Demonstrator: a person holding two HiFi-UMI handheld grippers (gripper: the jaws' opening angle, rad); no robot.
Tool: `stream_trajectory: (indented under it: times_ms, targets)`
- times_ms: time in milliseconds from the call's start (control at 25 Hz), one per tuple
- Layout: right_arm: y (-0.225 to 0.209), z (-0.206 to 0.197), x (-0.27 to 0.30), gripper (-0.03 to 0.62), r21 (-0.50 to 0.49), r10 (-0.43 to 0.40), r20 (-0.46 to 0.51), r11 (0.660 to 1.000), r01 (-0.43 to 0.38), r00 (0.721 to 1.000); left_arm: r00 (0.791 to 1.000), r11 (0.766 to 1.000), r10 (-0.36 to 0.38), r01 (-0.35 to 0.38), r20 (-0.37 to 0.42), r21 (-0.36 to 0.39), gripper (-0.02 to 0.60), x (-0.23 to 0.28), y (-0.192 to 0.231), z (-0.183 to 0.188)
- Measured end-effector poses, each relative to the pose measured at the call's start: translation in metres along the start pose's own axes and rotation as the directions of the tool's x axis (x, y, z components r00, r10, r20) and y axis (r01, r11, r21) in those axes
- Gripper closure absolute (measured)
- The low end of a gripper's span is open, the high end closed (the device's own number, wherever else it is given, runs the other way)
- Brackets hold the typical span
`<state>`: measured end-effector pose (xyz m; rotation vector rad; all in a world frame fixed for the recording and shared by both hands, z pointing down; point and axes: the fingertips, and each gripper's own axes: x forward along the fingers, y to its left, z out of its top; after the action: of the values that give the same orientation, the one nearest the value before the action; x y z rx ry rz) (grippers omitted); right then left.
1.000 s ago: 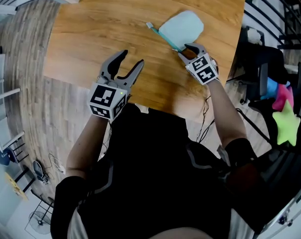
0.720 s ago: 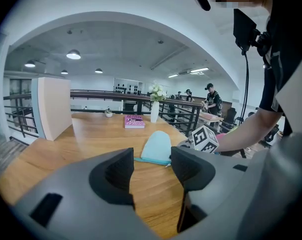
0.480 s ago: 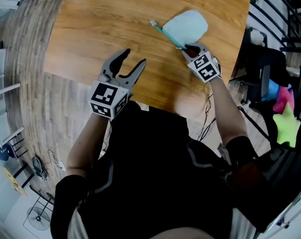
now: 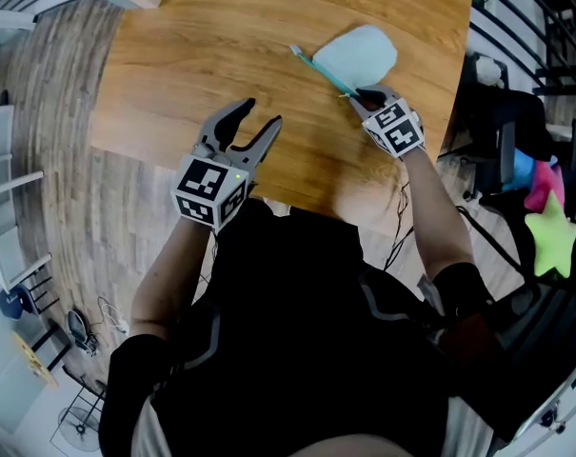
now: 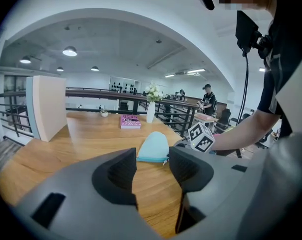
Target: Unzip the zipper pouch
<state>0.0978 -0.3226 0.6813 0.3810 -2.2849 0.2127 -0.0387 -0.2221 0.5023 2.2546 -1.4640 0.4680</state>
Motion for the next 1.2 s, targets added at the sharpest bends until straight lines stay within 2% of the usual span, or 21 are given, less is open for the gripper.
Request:
stream_trajectory:
  times_ms: [80,400,720,840,960,1200]
  targets:
    - [0.002,0.008,-0.007,0.530,0.029,0.006,0.013,1.000,-0.006,1.000,1.000,1.000,-0.025,0.025,0.003,0.012,0.370,-0.002,-0.003,0.004]
    - [0.017,0.049,-0.044,0.533,0.105,0.014,0.047,0.994,-0.019,0.999,0.990,0.988,-0.141,0.140,0.012,0.068,0.370,-0.005,-0.011,0.025]
    - [0.024,0.097,-0.093,0.534,0.219,-0.076,0.096,0.974,0.054,0.993,0.961,0.955,-0.270,0.260,0.054,0.144,0.388,-0.003,-0.010,0.055]
    - [0.030,0.114,-0.116,0.536,0.266,-0.096,0.127,0.962,0.059,0.987,0.946,0.936,-0.317,0.301,0.066,0.182,0.391,-0.005,-0.018,0.068]
    - [0.041,0.131,-0.137,0.536,0.293,-0.109,0.168,0.955,0.056,0.980,0.922,0.906,-0.382,0.362,0.056,0.221,0.422,-0.004,-0.028,0.077]
    - [0.069,0.165,-0.173,0.536,0.285,-0.129,0.225,0.957,0.061,0.966,0.879,0.856,-0.471,0.438,0.068,0.274,0.422,-0.007,-0.045,0.098]
